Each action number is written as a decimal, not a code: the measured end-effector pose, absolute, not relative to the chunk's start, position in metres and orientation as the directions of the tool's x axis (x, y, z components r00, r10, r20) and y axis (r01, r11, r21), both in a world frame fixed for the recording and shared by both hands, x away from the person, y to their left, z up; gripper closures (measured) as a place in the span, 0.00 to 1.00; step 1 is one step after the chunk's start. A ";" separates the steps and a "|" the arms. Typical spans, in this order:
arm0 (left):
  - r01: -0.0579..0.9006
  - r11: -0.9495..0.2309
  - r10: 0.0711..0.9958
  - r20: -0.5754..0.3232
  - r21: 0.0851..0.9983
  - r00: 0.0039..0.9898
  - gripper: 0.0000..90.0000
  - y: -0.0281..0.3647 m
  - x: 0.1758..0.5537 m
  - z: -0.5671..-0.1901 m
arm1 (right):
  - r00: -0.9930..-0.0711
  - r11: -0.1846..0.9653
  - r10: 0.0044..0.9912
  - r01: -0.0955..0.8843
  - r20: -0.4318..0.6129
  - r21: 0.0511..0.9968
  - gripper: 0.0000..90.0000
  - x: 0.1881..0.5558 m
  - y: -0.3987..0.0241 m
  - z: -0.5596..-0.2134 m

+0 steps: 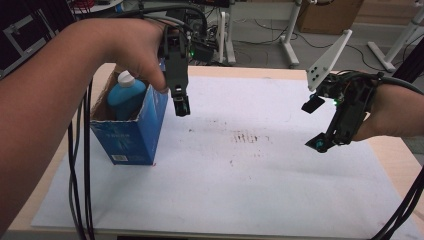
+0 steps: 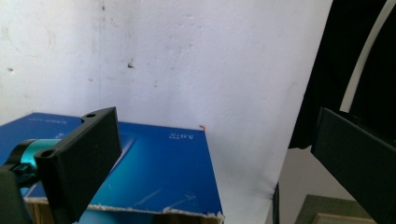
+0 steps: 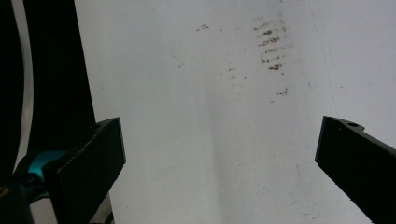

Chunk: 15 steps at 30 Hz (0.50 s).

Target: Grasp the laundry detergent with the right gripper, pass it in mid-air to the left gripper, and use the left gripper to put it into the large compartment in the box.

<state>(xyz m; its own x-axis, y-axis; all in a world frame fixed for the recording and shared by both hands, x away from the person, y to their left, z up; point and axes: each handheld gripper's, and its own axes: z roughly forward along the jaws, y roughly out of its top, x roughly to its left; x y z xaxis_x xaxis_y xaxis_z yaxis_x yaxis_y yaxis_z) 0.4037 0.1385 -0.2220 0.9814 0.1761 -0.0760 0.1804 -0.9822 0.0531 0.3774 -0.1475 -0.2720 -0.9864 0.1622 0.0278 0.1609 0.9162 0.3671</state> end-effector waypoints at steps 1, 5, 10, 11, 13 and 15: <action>0.176 -0.983 0.172 -0.079 0.055 0.982 0.02 0.137 0.404 -0.223 | -0.986 0.916 0.162 0.161 0.028 0.366 0.01 0.377 -0.147 -0.272; 0.169 -0.984 0.165 -0.076 0.051 0.983 0.02 0.135 0.404 -0.225 | -0.986 0.918 0.167 0.164 0.024 0.362 0.01 0.377 -0.147 -0.273; 0.160 -0.985 0.155 -0.083 0.060 0.984 0.02 0.132 0.403 -0.227 | -0.987 0.920 0.157 0.153 0.020 0.360 0.01 0.379 -0.145 -0.274; 0.156 -0.986 0.151 -0.080 0.060 0.985 0.02 0.132 0.404 -0.227 | -0.986 0.921 0.163 0.160 0.023 0.354 0.01 0.379 -0.145 -0.274; 0.155 -0.986 0.150 -0.082 0.058 0.985 0.02 0.130 0.403 -0.228 | -0.988 0.921 0.156 0.152 0.020 0.358 0.01 0.380 -0.145 -0.275; 0.151 -0.987 0.146 -0.084 0.059 0.986 0.02 0.129 0.403 -0.228 | -0.986 0.921 0.166 0.164 0.025 0.352 0.01 0.380 -0.146 -0.275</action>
<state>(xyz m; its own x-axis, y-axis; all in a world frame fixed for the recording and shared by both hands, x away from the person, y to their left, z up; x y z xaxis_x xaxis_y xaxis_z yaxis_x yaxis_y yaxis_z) 0.4030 0.1292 -0.2285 0.9857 0.1460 -0.0840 0.1512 -0.9867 0.0593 0.3799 -0.1457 -0.2745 -0.9858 0.1662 0.0247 0.1642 0.9214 0.3521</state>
